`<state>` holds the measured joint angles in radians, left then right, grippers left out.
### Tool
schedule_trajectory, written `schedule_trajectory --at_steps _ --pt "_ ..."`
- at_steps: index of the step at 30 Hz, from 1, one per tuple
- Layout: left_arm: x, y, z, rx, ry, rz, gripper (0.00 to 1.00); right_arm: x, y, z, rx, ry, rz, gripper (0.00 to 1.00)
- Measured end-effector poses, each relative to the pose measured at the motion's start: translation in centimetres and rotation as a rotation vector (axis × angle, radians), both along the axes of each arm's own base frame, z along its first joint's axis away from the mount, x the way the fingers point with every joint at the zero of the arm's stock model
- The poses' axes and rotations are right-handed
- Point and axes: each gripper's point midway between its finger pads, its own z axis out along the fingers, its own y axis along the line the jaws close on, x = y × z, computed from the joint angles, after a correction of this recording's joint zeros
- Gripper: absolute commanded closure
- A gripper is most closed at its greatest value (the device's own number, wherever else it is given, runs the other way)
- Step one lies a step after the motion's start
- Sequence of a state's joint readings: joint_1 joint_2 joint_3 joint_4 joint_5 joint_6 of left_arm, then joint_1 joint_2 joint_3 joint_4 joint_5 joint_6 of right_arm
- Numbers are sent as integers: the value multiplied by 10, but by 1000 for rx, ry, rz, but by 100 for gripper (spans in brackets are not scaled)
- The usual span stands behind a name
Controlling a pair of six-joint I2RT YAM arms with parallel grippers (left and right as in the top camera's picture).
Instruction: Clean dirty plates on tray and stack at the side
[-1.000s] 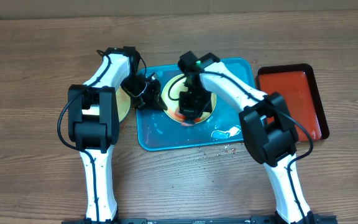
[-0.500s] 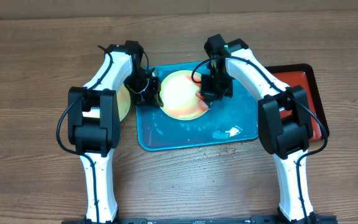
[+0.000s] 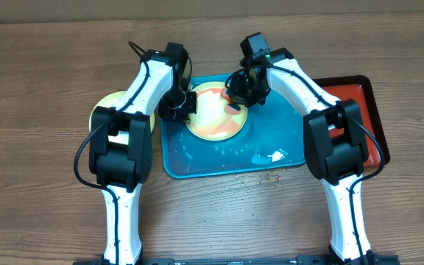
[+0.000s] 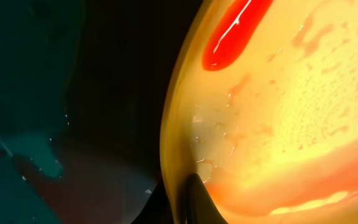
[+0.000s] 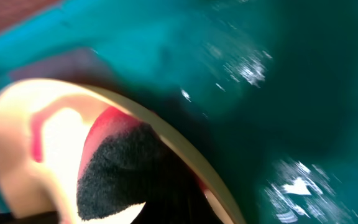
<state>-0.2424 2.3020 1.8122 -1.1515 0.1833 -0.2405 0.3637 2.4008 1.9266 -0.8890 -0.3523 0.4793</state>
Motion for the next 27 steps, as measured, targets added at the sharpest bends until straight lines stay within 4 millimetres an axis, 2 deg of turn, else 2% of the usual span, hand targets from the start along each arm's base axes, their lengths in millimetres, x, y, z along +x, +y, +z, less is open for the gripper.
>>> schedule_trajectory --at_steps 5,8,12,16,20,23,27 --pt "0 0 0 19 -6 -3 96 10 26 0 182 -25 65 96" --pt "0 0 0 20 -6 4 96 7 41 0 255 -18 104 96" --pt "1 0 0 19 -10 6 96 -8 58 0 285 15 147 96" --pt "3 -3 0 14 -20 2 96 -36 76 -1 291 92 193 96" --pt "2 -6 0 15 -21 -10 96 -49 75 -1 279 147 197 96" --pt "0 -12 0 6 -20 -30 96 -56 65 0 221 176 185 96" --pt "-3 -22 1 -6 -19 -60 96 -69 44 1 45 188 171 96"
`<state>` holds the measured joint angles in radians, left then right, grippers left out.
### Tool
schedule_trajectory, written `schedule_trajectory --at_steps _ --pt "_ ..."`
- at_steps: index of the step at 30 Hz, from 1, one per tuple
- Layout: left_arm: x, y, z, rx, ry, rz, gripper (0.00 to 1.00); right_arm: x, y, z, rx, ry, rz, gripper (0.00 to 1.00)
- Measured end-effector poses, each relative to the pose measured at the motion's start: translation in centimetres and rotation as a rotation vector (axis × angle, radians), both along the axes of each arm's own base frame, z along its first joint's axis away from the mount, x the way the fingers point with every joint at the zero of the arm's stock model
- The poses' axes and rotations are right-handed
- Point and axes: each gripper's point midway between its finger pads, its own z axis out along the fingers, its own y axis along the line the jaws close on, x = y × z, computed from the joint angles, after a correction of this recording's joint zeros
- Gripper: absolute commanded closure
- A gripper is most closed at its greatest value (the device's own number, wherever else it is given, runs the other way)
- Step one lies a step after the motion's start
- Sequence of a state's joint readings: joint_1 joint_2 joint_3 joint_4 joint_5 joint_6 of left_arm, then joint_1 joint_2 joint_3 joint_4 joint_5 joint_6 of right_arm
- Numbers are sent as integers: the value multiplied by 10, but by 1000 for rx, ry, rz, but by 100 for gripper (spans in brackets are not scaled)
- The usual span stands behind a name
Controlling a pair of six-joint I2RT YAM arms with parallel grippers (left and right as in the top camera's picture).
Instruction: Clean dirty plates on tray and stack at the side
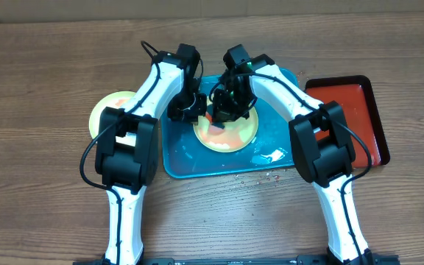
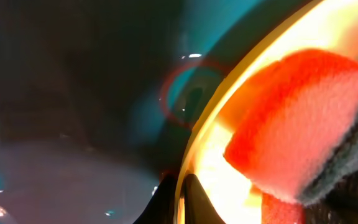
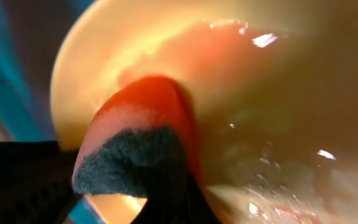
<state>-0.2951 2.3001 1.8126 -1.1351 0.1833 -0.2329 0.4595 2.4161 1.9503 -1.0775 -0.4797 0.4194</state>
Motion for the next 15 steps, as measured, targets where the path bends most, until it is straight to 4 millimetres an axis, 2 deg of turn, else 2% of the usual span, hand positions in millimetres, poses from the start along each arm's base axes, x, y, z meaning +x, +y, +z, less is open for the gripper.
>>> schedule_trajectory --at_steps 3,8,13,15 --pt "0 -2 0 -8 1 0 96 -9 -21 0 -146 -6 8 96" --pt "0 -6 1 -24 0 -4 96 -9 -61 0 -380 -57 13 96" --pt "-1 -7 1 -26 0 -6 96 10 -100 1 -614 -176 1 96" --pt "0 -8 1 -30 -1 -6 96 21 -106 1 -659 -228 -11 96"
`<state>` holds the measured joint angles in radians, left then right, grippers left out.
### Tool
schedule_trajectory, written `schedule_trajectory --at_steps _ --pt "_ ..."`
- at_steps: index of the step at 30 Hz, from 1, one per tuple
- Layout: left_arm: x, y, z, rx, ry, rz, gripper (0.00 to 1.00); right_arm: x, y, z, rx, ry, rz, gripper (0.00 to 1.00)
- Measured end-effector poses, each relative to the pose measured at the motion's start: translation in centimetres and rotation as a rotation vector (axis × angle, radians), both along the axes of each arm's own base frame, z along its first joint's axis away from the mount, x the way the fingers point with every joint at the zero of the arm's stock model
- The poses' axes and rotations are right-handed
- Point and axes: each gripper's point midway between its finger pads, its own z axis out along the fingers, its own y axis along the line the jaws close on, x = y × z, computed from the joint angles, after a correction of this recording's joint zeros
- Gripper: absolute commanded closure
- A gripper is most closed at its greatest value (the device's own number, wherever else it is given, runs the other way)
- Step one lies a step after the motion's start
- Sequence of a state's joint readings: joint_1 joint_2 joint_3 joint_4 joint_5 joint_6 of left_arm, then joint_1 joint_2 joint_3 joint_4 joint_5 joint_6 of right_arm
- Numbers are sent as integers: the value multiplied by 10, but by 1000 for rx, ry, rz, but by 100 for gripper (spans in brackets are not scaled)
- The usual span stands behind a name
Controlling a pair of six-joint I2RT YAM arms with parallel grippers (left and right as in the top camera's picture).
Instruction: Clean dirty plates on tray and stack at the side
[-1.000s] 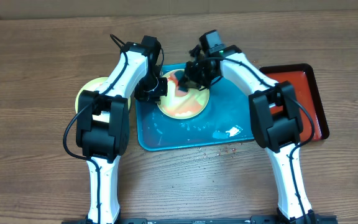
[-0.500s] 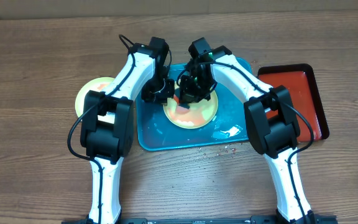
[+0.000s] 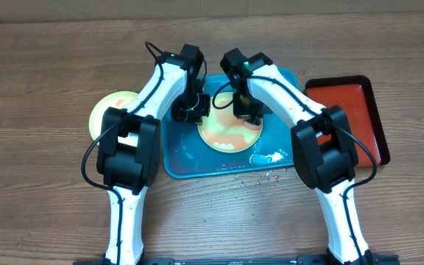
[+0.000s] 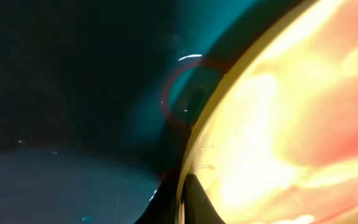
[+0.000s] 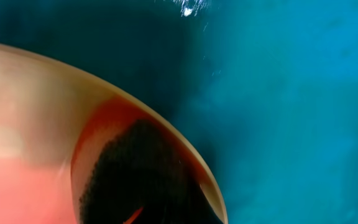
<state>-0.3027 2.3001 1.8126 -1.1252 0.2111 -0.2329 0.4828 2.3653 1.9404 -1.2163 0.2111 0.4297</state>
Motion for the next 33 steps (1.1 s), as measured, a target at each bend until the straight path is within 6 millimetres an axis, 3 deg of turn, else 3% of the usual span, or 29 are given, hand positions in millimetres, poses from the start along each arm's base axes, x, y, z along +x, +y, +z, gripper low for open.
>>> schedule_trajectory --at_steps 4,9,14,19,26,33 --pt "2 -2 0 -9 -10 1 96 22 5 0 -11 -104 23 96" --pt "2 -2 0 -8 -9 3 96 42 47 1 208 -153 117 96" --pt "2 -2 0 -8 -8 3 96 29 85 4 427 -81 160 96" --pt "2 -2 0 -8 -8 3 96 9 106 4 553 20 116 96" --pt "3 -1 0 -12 -5 12 96 -11 107 6 667 179 -65 96" --pt "3 3 0 -16 2 27 96 -32 91 1 579 266 -148 96"
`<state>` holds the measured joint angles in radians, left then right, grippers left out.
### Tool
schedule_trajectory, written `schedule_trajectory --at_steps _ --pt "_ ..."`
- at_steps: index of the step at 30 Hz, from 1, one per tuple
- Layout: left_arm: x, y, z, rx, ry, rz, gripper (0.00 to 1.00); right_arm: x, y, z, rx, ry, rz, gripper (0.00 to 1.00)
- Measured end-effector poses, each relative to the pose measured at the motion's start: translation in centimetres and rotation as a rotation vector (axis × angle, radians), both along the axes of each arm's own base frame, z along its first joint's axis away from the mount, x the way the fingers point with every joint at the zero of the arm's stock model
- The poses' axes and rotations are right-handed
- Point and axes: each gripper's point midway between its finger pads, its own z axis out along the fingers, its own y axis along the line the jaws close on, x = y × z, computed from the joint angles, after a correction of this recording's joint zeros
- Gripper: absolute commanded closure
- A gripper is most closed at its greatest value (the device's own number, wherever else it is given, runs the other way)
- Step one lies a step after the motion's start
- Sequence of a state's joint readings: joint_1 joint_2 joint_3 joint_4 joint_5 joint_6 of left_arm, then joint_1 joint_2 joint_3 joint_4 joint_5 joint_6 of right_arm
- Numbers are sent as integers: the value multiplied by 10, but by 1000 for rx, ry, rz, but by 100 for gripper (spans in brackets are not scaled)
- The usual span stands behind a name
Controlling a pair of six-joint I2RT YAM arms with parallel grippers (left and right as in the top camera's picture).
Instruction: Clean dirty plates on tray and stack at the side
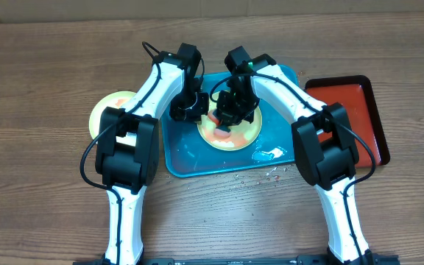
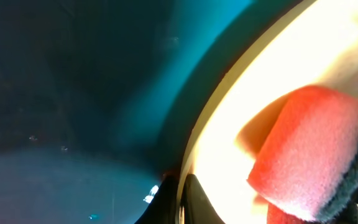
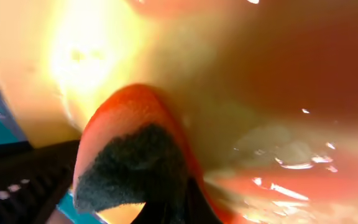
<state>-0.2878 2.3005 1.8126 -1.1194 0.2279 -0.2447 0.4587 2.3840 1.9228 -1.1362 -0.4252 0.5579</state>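
A yellow plate [image 1: 234, 132] smeared with red lies tilted in the blue tray [image 1: 285, 140]. My left gripper [image 1: 190, 110] is shut on the plate's left rim [image 2: 229, 93], one finger [image 2: 194, 202] inside the rim and one outside. My right gripper [image 1: 230, 110] is shut on a red sponge [image 3: 132, 134] with a dark scouring side, pressed on the plate's face [image 3: 260, 81]. The sponge [image 2: 309, 149] also shows in the left wrist view, close to the held rim. A second yellow plate [image 1: 109, 110] rests on the table left of the tray.
A red tray [image 1: 355, 110] stands at the right of the blue one. White foam [image 1: 271, 154] and wet patches lie on the blue tray's front part. Crumbs are scattered on the wooden table [image 1: 43, 177] before the tray.
My right gripper has moved the sponge from the plate's right edge to its left part, near my left gripper. My left gripper keeps its hold on the rim.
My left gripper held the plate's left rim at every moment. My right gripper held the sponge at the plate's right part, then at its left near the held rim, then at the right edge, and now at the left again.
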Motion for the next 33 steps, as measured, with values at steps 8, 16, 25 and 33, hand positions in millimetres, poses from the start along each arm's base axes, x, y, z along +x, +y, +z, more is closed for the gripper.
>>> schedule_trajectory --at_steps 8,16,25,33 --pt "0 0 0 0 1 0 96 -11 -43 -3 -277 -12 18 96" --pt "-1 0 0 0 2 0 96 29 -88 -1 -566 -235 13 96" --pt "-1 0 0 0 3 0 96 62 -69 19 -496 -321 18 96" --pt "0 2 -1 9 3 3 72 82 -75 98 -369 -348 -48 96"
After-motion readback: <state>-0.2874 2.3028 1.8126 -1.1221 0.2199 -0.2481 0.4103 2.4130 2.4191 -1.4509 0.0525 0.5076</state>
